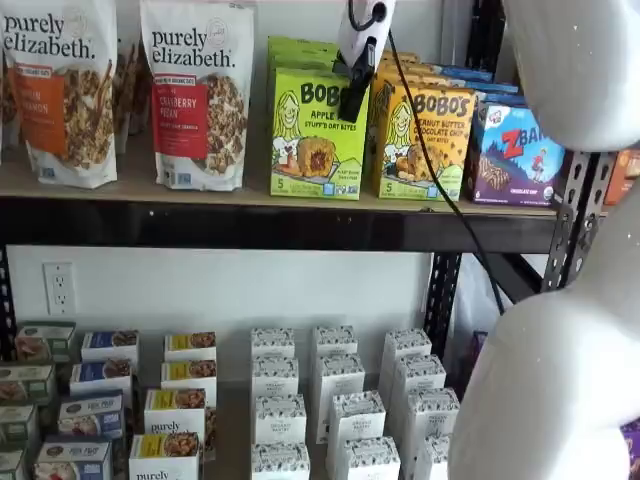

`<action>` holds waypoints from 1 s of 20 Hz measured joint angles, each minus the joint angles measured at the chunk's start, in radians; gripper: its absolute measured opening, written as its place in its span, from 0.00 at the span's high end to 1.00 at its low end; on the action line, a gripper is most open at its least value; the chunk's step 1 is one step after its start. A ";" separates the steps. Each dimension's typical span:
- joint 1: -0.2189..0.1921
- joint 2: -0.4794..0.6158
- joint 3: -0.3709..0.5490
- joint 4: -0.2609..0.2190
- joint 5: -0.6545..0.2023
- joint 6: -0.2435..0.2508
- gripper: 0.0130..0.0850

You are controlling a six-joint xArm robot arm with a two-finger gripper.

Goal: Pick the green box on the top shelf, the fourth from the left

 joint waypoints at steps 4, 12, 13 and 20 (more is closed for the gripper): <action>0.001 0.002 -0.006 -0.003 0.004 0.001 0.17; 0.001 0.017 -0.039 -0.016 0.046 0.002 0.28; 0.002 0.017 -0.041 -0.019 0.049 0.003 0.28; 0.002 0.016 -0.048 -0.026 0.060 0.003 0.28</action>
